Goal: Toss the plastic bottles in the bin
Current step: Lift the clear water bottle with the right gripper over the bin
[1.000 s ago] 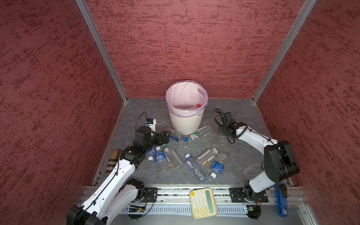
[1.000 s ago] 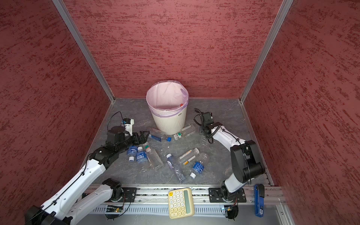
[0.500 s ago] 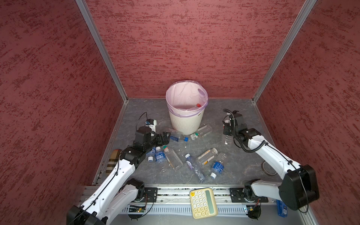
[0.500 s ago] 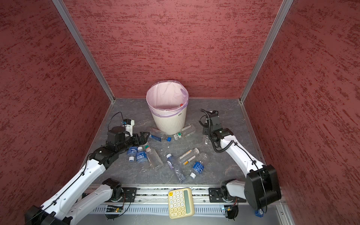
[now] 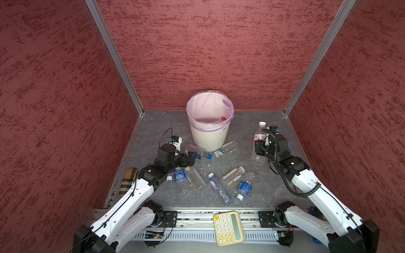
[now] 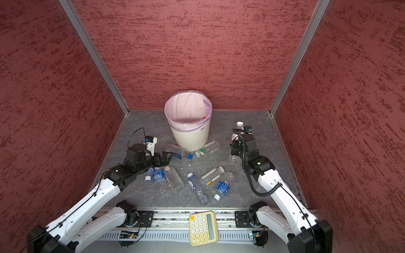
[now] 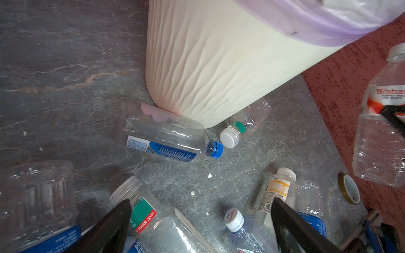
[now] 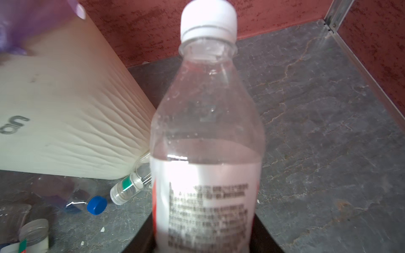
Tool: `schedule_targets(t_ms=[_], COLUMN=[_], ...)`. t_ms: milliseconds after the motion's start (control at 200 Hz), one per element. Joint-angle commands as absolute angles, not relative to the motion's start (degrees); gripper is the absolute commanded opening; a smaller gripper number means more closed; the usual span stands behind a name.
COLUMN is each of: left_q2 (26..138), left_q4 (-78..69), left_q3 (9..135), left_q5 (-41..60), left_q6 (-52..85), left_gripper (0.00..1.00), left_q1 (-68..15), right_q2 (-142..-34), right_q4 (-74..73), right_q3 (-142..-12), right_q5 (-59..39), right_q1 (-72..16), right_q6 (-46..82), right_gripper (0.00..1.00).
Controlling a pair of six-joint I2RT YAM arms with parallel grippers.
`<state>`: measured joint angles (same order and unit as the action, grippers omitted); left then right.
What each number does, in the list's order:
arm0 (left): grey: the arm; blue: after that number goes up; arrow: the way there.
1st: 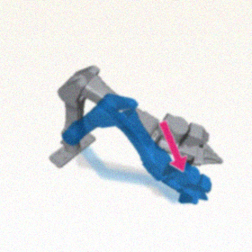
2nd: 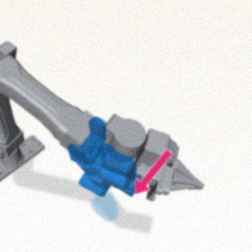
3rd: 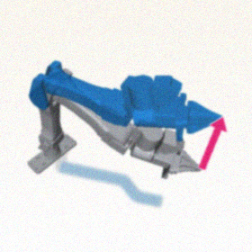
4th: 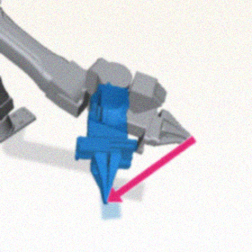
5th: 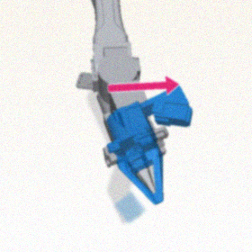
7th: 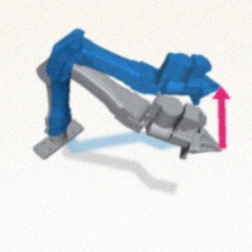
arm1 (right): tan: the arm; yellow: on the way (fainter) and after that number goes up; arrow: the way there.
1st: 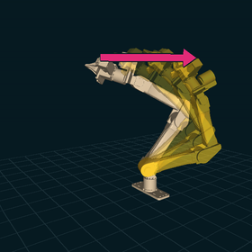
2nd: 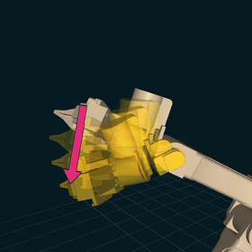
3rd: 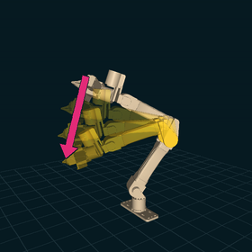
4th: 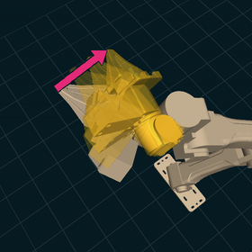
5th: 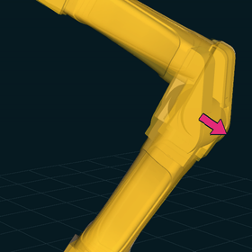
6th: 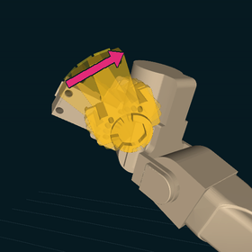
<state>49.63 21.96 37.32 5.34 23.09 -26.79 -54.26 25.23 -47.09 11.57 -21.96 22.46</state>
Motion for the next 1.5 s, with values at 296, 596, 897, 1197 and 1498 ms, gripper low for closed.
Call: schedule_targets(t_ms=[296,596,897,1197,1498], left_q2=[50.4,51.4,51.4,49.8,46.9], left_q4=[20.8,19.1,17.8,17.3,18.6], left_q3=[35.8,34.9,33.9,31.7,30.0], left_q5=[3.8,4.0,4.6,4.9,5.2], left_q6=[23.7,23.8,23.6,24.4,26.4], left_gripper=[1.00,1.00,1.00,0.99,1.00], left_q1=[-30.2,-31.7,-32.1,-32.1,-32.4], right_q2=[-42.0,-41.0,-49.9,-78.6,-116.6], right_q4=[19.3,17.3,13.9,13.0,32.0], right_q3=[-41.8,-44.5,-57.9,-87.9,-137.6], right_q5=[9.6,8.5,6.5,4.6,4.7], right_q1=[-26.5,-28.3,-29.8,-30.4,-29.4], right_q6=[22.4,21.0,19.2,17.1,17.1], right_gripper=[0.47,0.47,0.47,0.48,0.99])
